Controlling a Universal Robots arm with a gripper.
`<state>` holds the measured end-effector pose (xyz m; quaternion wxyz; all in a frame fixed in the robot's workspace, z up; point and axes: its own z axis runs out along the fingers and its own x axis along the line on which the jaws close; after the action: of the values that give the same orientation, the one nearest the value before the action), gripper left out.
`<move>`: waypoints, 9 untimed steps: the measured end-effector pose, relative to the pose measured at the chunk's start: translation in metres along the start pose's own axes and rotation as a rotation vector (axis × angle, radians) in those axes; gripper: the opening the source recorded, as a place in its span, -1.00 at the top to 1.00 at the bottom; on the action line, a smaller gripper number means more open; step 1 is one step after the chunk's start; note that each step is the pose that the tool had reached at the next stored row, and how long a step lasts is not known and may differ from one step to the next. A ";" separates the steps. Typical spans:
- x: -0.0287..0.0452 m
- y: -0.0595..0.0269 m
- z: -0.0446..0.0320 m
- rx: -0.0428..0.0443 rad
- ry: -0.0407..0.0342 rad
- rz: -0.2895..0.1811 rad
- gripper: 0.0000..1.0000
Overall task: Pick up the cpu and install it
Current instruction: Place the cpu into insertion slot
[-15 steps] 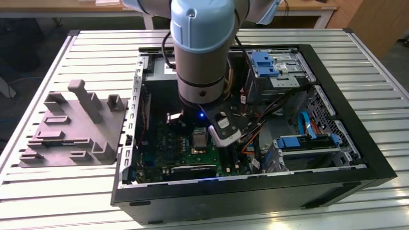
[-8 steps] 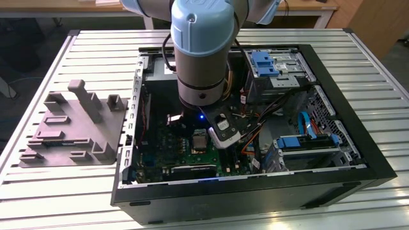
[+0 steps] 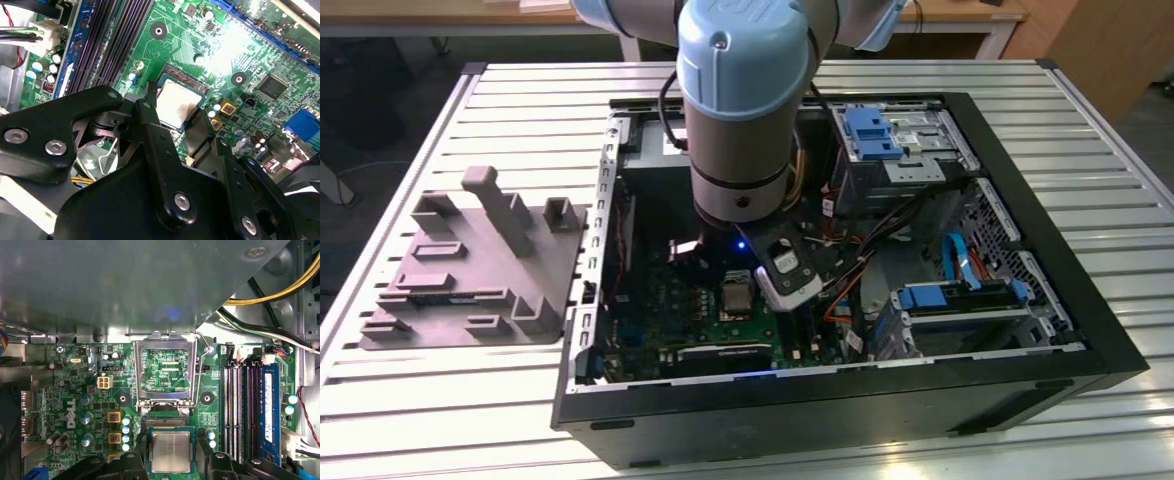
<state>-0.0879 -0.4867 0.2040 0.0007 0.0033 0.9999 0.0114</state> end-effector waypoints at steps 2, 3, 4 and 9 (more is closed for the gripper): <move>0.0001 -0.0003 0.0009 0.0001 0.0005 0.000 0.06; 0.0003 -0.0005 0.0014 0.0000 0.0008 -0.002 0.06; 0.0006 -0.0005 0.0020 0.0000 0.0010 -0.004 0.06; 0.0033 -0.0006 0.0050 -0.0001 0.0016 -0.027 0.06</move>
<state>-0.0912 -0.4872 0.1989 0.0001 -0.0102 0.9999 0.0115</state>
